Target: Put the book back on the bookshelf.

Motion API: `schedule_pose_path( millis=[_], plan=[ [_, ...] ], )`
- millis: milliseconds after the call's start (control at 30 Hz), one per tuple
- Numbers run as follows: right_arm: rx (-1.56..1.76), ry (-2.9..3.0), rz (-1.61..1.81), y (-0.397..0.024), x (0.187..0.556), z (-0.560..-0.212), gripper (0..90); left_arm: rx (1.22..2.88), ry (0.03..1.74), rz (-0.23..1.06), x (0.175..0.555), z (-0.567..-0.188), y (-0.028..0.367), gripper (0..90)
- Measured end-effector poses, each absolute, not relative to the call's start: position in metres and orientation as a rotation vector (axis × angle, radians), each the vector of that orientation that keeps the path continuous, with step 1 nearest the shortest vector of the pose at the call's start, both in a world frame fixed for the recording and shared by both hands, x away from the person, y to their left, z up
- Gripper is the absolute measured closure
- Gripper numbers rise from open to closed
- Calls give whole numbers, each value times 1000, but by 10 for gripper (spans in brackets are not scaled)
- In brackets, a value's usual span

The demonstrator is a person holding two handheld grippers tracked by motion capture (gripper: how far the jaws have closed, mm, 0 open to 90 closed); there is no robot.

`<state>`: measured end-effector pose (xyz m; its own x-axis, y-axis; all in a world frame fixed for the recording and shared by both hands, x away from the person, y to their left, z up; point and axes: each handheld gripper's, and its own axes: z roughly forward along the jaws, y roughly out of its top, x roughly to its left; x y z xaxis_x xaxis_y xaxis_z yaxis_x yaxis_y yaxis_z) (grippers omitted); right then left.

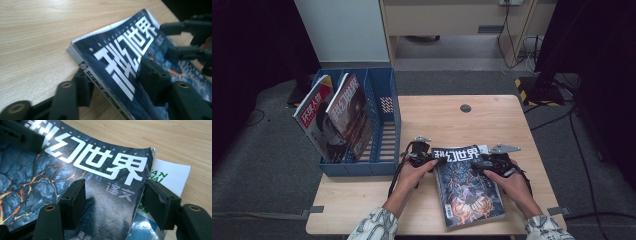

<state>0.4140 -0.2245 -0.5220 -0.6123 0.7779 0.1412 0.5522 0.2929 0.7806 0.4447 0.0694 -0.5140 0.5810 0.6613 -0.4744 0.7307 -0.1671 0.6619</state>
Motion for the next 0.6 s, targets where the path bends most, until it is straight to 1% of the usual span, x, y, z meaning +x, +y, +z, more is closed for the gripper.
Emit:
schedule_pose_path(
  millis=[33, 200, 367, 433, 467, 500, 567, 600],
  plan=[
    [1208, 2305, 1226, -224, 414, -522, 379, 1886, 1120, -98, 445, -513, 67, 535],
    [1184, 2320, 1220, -220, 411, -521, 386, 1904, 1108, -96, 446, -506, 61, 561],
    [1164, 2318, 1210, -220, 411, -521, 387, 1903, 1126, -116, 448, -505, 60, 561],
    [1163, 2315, 1203, -219, 411, -521, 385, 1884, 1139, -146, 448, -505, 60, 528],
    [1164, 2312, 1202, -218, 410, -520, 385, 1877, 1147, -162, 448, -505, 59, 491],
    [1161, 2315, 1198, -218, 410, -520, 385, 1879, 1148, -167, 448, -504, 58, 459],
    [1157, 2314, 1197, -218, 410, -520, 384, 1883, 1150, -161, 449, -504, 57, 437],
    [1157, 2314, 1198, -218, 410, -520, 384, 1883, 1157, -163, 450, -504, 55, 408]
  ],
)
